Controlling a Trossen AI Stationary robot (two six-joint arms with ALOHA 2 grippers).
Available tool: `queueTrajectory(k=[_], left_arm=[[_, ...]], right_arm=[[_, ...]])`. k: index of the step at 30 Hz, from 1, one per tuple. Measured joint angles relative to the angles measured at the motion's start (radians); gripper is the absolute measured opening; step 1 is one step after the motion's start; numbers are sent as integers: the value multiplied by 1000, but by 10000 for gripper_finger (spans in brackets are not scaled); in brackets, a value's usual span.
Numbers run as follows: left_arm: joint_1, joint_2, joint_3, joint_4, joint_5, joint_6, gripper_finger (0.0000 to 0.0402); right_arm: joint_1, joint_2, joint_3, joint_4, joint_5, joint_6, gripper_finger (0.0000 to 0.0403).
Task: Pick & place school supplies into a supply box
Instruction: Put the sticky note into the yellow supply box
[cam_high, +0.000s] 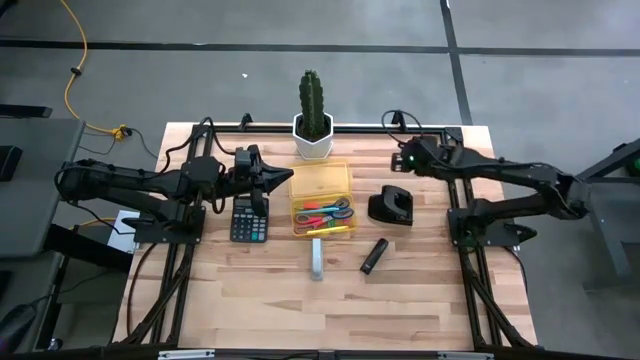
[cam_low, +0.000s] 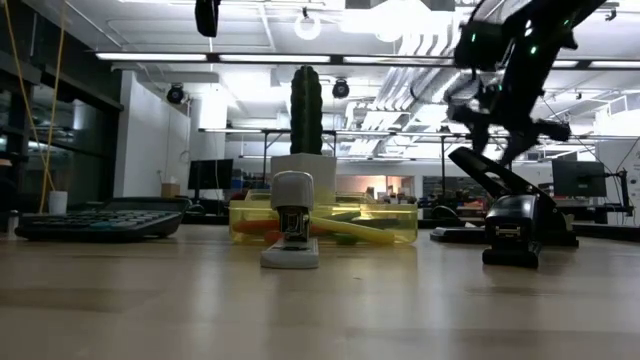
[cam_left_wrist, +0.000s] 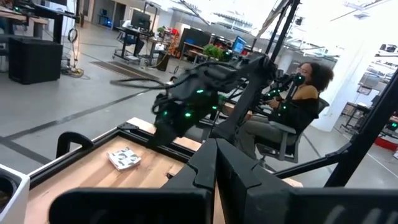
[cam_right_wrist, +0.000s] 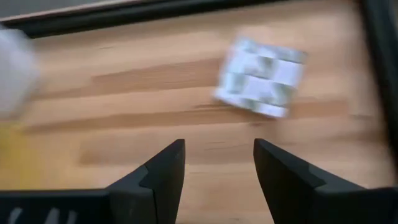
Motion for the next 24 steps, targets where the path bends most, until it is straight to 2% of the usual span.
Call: queueTrajectory(k=[3, 6, 11, 17, 24], left_arm=[[0, 0, 0, -1, 0, 0, 0], [0, 0, 0, -2, 1, 0, 0], [0, 0, 0, -4, 0, 0, 0], [0, 0, 0, -7, 0, 0, 0], [0, 0, 0, -7, 0, 0, 0]], right_arm=[[-93, 56, 0, -36, -31, 46, 183], [-176, 126, 0, -9, -88, 23, 183], [-268, 241, 0, 28, -97, 8, 183], [-328, 345, -1, 55, -121, 42, 183], [-366, 409, -1, 137, -137, 108, 183]])
